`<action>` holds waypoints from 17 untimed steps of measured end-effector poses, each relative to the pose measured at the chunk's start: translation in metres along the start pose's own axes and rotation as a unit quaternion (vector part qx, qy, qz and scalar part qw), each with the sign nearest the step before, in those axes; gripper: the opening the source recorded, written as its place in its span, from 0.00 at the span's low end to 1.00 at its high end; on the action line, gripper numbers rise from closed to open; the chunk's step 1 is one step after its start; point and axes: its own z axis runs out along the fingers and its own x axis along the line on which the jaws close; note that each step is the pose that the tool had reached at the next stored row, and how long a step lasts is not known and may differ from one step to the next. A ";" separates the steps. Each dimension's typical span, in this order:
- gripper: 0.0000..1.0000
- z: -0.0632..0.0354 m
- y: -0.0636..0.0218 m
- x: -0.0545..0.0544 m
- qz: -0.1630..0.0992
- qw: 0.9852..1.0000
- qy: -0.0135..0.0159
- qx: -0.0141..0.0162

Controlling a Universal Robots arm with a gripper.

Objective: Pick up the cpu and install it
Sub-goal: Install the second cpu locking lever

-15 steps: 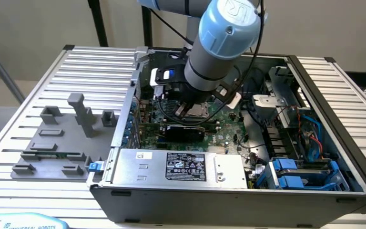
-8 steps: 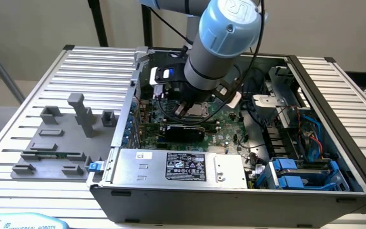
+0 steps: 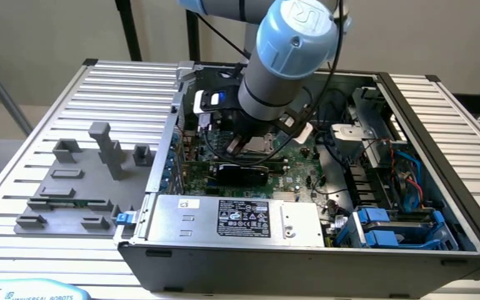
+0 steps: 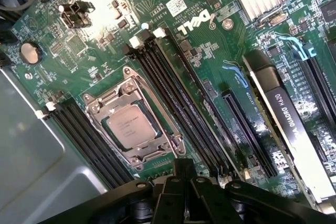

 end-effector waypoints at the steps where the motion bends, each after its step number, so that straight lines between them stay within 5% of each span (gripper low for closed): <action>1: 0.11 0.0016 -0.0001 0.000 0.000 1.000 0.000 0.000; 17: 0.11 0.0265 -0.0039 0.000 0.000 1.000 -0.001 -0.001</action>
